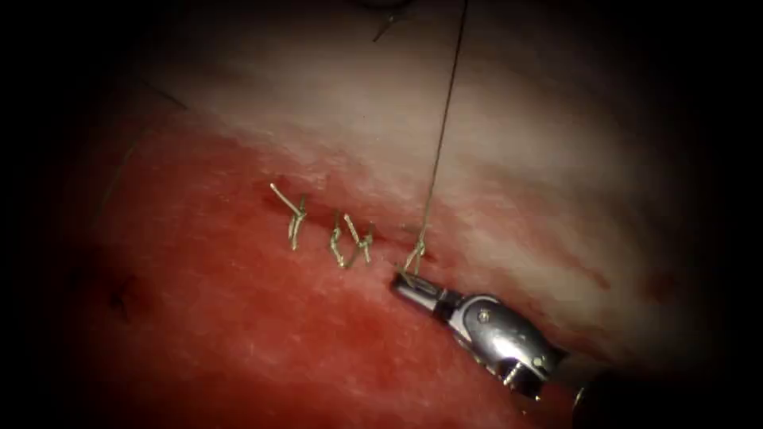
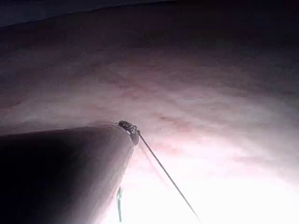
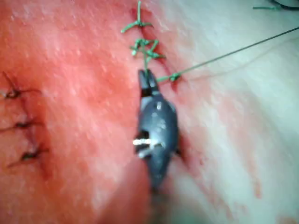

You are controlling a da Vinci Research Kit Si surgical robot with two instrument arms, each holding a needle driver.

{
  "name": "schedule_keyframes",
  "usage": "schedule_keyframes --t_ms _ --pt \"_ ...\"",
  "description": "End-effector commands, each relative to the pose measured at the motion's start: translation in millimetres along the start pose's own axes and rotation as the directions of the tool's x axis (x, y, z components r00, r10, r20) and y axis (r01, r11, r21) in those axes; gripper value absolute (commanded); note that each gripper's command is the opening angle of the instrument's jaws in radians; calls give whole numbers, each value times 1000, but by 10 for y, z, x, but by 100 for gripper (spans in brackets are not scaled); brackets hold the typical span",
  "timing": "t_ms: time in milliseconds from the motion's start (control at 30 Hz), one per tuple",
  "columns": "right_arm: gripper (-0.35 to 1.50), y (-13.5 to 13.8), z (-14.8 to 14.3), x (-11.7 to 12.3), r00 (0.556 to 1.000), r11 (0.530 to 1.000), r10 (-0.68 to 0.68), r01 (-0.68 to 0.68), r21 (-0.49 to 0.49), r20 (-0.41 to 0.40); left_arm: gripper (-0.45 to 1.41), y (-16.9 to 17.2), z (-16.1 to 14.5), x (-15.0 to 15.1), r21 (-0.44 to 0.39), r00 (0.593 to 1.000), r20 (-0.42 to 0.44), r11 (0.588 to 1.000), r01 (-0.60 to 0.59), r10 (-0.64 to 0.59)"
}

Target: Wound Closure

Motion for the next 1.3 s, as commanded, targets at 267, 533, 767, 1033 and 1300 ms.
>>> schedule_keyframes --t_ms 267,533,767,1033,1300 --pt "-35 -34 14 -5 1000 999 -18 18 36 1 -45 -22 7 7 8 999 27 999 -32 31" --pt "-35 -41 13 -3 1000 999 -19 19 49 6 -45 -32 4 8 7 999 32 999 -37 36" --pt "-35 -30 20 4 1000 1000 -4 4 30 -18 -45 -31 4 7 4 999 27 999 -32 32" --pt "131 -4 32 14 985 990 139 -142 -22 -106 -45 -4 -41 2 -141 999 -38 990 30 -36" --pt "130 11 -3 18 981 987 159 -162 -12 -111 -45 6 -197 1 -303 951 -193 937 175 -241"
